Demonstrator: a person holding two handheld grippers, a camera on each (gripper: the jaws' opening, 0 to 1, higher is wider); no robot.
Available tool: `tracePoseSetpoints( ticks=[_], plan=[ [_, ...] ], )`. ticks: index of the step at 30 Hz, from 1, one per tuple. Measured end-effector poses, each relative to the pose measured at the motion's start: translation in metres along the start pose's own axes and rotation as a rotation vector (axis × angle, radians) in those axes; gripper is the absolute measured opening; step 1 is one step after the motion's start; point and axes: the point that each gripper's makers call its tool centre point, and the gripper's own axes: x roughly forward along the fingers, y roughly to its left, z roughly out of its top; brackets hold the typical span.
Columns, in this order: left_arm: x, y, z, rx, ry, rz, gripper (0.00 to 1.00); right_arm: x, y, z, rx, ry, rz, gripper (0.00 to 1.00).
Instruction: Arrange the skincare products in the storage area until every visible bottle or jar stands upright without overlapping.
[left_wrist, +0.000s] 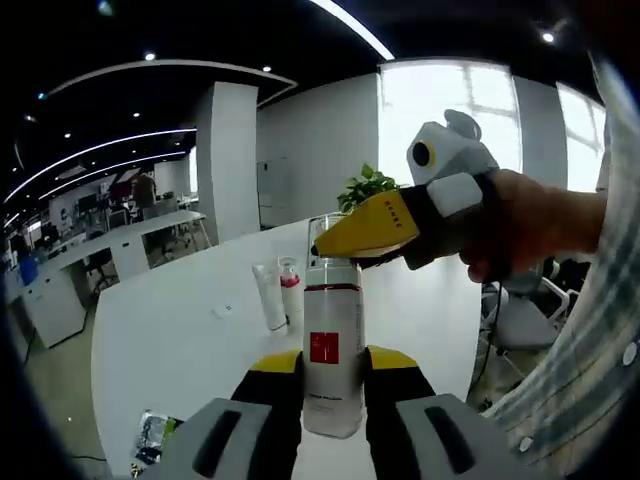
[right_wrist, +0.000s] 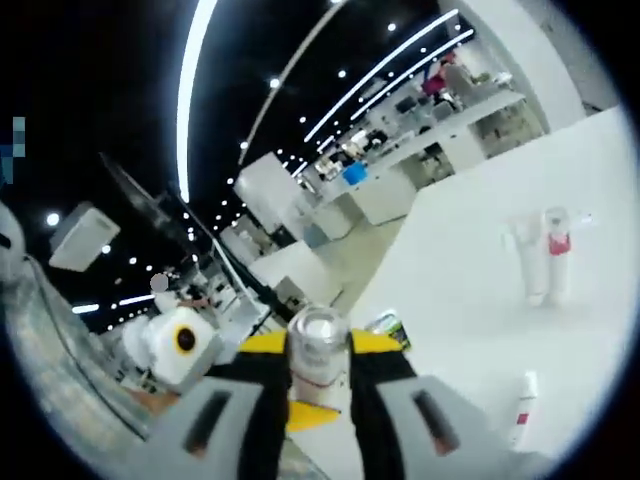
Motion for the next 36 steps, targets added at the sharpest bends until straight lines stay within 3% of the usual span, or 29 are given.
tracePoseSetpoints(
  ticks=[6, 7, 10, 12, 14, 16, 19, 22, 24, 27, 31, 32, 34, 36],
  plan=[
    [0.0, -0.01, 0.0, -0.079, -0.027, -0.124, 0.22, -0.003, 0.007, 0.0, -0.081, 0.04, 0.059, 0.19],
    [-0.002, -0.011, -0.001, -0.084, -0.019, -0.143, 0.22, -0.005, 0.016, -0.001, -0.101, 0.059, 0.115, 0.19],
    [-0.006, -0.023, -0.003, -0.09, -0.002, -0.246, 0.25, -0.009, 0.029, 0.003, -0.149, 0.067, 0.191, 0.19],
    [-0.01, -0.033, 0.0, -0.086, -0.029, -0.332, 0.28, -0.013, 0.039, 0.004, -0.195, 0.081, 0.248, 0.19],
    [-0.014, -0.041, 0.002, -0.135, -0.039, -0.407, 0.31, -0.017, 0.05, 0.005, -0.266, 0.104, 0.315, 0.19],
    [-0.022, -0.055, 0.005, -0.246, -0.046, -0.543, 0.33, -0.021, 0.056, -0.002, -0.287, 0.162, 0.37, 0.19],
    [-0.029, -0.06, 0.01, -0.345, -0.06, -0.633, 0.36, -0.025, 0.067, -0.005, -0.352, 0.197, 0.435, 0.19],
    [-0.036, -0.063, 0.016, -0.332, -0.091, -0.677, 0.34, -0.029, 0.078, -0.006, -0.37, 0.203, 0.487, 0.19],
    [-0.039, -0.068, 0.017, -0.324, -0.091, -0.716, 0.3, -0.031, 0.088, -0.004, -0.328, 0.204, 0.549, 0.19],
    [-0.049, -0.08, 0.021, -0.369, -0.094, -0.823, 0.29, -0.034, 0.095, -0.009, -0.337, 0.237, 0.599, 0.19],
    [-0.057, -0.089, 0.017, -0.36, -0.071, -0.876, 0.26, -0.034, 0.102, -0.014, -0.348, 0.268, 0.639, 0.2],
    [-0.055, -0.087, 0.017, -0.32, -0.091, -0.851, 0.26, -0.033, 0.103, -0.015, -0.344, 0.271, 0.64, 0.2],
    [-0.057, -0.087, 0.017, -0.323, -0.094, -0.851, 0.24, -0.028, 0.1, -0.014, -0.342, 0.265, 0.623, 0.2],
    [-0.052, -0.075, 0.022, -0.319, -0.15, -0.784, 0.24, -0.024, 0.095, -0.008, -0.331, 0.227, 0.588, 0.2]
  ],
)
